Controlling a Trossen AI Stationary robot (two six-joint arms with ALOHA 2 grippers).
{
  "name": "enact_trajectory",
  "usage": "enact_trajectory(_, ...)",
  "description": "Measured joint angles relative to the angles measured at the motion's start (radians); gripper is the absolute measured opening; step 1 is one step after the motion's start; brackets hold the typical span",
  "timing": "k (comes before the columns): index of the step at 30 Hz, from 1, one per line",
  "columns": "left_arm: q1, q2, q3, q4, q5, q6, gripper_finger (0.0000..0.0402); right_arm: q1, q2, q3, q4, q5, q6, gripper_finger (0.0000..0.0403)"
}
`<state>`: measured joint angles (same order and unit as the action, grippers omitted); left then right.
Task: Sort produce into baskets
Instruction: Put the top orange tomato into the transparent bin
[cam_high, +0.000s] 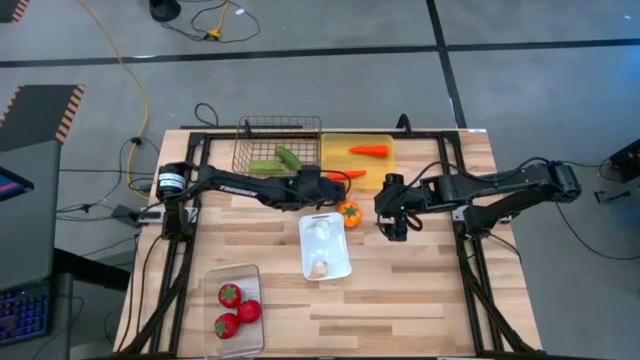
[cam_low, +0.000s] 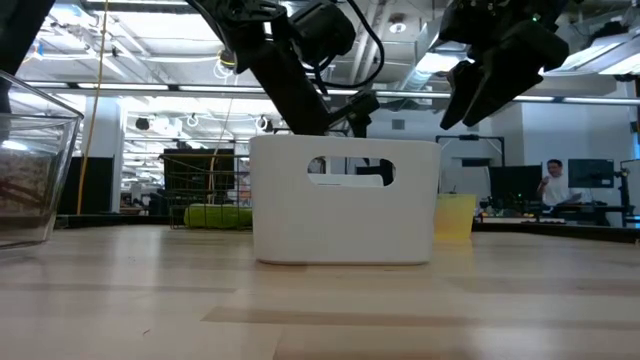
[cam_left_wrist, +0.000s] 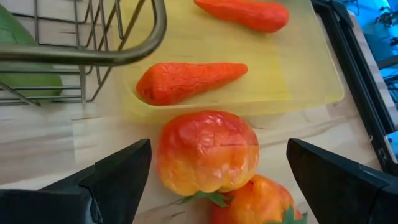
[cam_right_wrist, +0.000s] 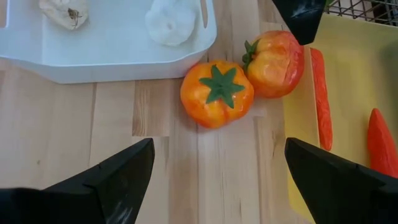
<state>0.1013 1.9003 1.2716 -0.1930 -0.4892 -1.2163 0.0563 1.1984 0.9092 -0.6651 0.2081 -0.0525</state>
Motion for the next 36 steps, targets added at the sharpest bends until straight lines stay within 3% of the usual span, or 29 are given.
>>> enact_trajectory(19, -0.025, 0.003, -0.001, 0.001, -0.024, 0.012, 0.0361, 0.000, 0.000, 0.000, 0.000, 0.000, 0.000, 0.0388)
enact_trajectory(28, -0.029, 0.116, -0.002, 0.164, 0.006, 0.011, 0.0361, 0.000, 0.000, -0.001, 0.005, 0.000, 0.000, 0.0388)
enact_trajectory(36, -0.010, 0.117, 0.000, 0.166, 0.014, 0.014, 0.0361, -0.003, 0.000, -0.002, 0.008, 0.000, 0.001, 0.0388)
